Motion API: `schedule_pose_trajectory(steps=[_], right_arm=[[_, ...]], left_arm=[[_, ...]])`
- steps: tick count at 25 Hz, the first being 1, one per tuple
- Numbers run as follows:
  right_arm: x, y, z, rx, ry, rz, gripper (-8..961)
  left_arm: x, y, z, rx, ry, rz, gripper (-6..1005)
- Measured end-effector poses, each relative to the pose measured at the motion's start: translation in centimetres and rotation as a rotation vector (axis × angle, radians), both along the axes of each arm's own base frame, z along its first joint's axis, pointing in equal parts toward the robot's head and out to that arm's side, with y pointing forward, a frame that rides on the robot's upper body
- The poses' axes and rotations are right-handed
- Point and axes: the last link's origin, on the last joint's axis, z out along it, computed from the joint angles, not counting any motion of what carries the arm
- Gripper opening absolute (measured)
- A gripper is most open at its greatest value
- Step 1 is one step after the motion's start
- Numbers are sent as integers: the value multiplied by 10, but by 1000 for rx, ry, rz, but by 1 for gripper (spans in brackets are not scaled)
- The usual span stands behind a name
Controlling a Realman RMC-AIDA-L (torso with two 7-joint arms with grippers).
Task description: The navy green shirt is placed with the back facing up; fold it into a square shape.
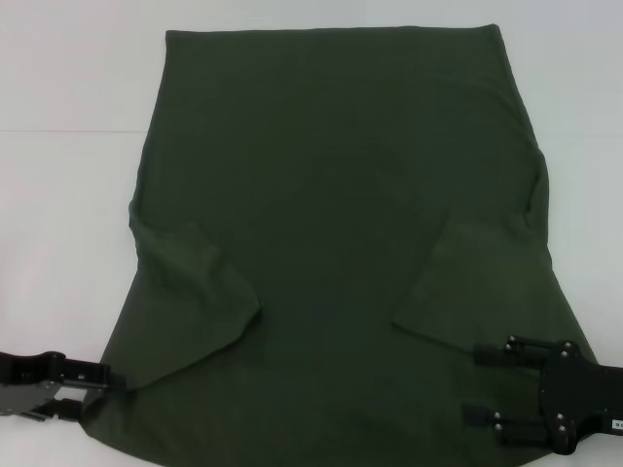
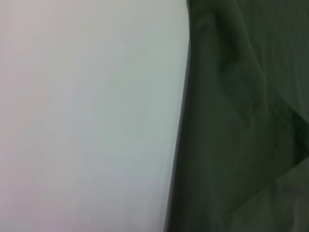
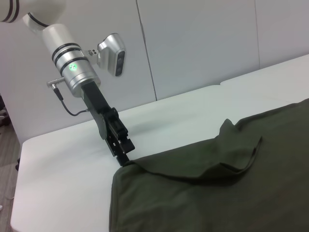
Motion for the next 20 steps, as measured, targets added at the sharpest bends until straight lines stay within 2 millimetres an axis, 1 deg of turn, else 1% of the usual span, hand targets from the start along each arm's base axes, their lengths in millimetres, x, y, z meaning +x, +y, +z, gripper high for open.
schedule_pose_trajectory(steps=[11, 20], right_arm=[[-1, 1, 0, -1, 1, 4, 778], [-2, 2, 0, -1, 1, 4, 777]], left_arm=[[3, -1, -6, -20, -23, 0, 870], [17, 5, -18, -49, -42, -32, 862]])
